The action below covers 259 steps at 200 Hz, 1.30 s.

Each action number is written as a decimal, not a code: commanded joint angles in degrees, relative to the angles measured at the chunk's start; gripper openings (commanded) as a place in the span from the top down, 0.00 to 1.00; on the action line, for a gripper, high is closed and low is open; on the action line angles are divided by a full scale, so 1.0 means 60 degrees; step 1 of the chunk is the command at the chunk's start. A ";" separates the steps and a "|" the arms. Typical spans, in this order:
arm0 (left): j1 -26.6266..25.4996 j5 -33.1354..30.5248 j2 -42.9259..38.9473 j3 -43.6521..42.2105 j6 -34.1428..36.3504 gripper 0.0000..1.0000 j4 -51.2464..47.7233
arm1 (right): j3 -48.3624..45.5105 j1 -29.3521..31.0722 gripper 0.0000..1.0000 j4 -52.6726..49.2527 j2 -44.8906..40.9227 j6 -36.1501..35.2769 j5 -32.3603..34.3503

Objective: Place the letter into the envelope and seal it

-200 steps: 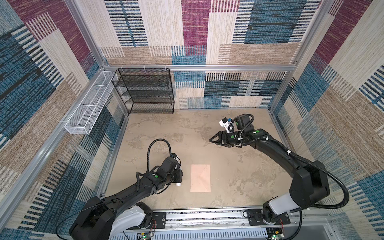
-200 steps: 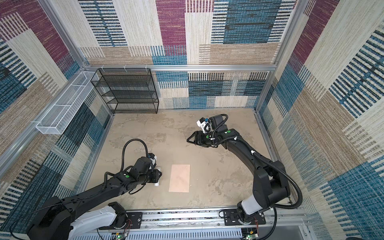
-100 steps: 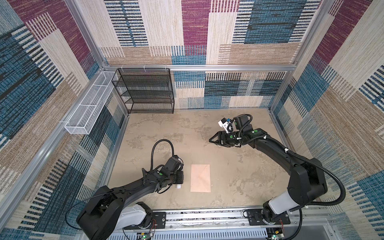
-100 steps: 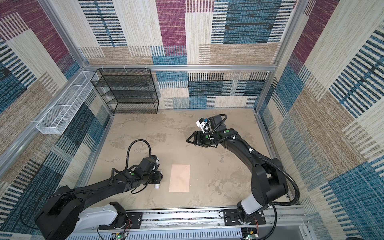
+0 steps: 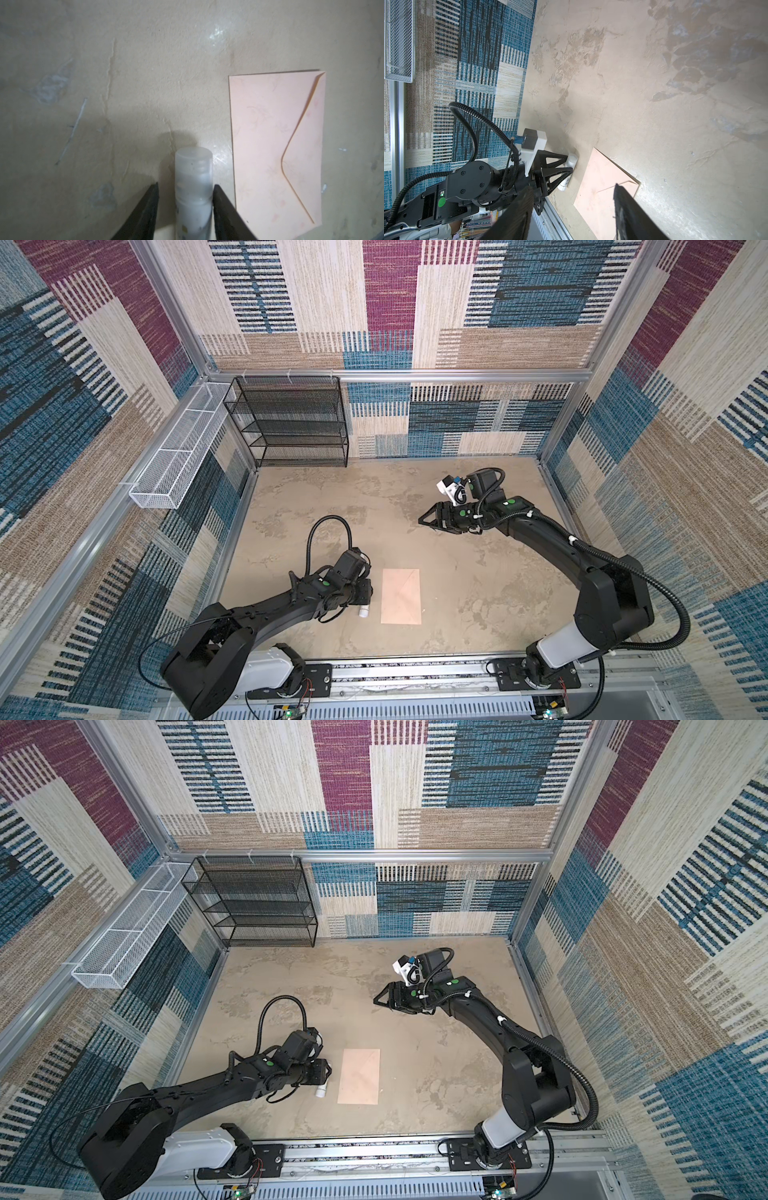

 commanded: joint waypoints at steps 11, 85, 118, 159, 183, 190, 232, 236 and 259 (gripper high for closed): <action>0.0013 -0.0026 -0.0003 0.0007 -0.0141 0.50 -0.0769 | 0.0066 -0.0016 0.35 0.0109 -0.0051 -0.0086 0.0115; 0.0013 0.0107 -0.1834 0.0554 0.0246 0.31 -0.0849 | 0.0157 -0.0227 0.35 0.0101 -0.0175 -0.0115 0.0388; 0.0040 -0.0506 -0.2578 0.1188 0.0620 0.25 -0.1037 | 0.0349 -0.0418 0.34 0.0145 -0.0244 -0.0090 0.0824; 0.0472 -0.1357 -0.2673 0.1935 0.1399 0.20 -0.0687 | -0.0272 -0.0534 0.33 0.1491 -0.1140 -0.0729 0.2970; 0.1356 -0.1578 -0.2576 0.2034 0.1912 0.18 0.0005 | -0.1887 -0.0539 0.27 0.3472 -0.2286 -0.1388 0.5302; 0.1705 -0.1557 -0.2518 0.2015 0.2036 0.17 0.0200 | -0.2557 -0.0542 0.26 0.4210 -0.2639 -0.1641 0.5946; 0.3675 -0.1923 -0.2379 0.1458 0.2924 0.15 0.2080 | -0.6148 -0.0638 0.19 0.8550 -0.4134 -0.3723 0.9530; 0.3884 -0.1975 -0.2370 0.1371 0.2952 0.15 0.2311 | -0.6390 -0.0689 0.17 0.8865 -0.4147 -0.3874 0.9779; 0.4783 -0.2372 -0.2273 0.0626 0.2965 0.14 0.3640 | -0.7521 -0.1211 0.13 1.0473 -0.3879 -0.4205 1.0981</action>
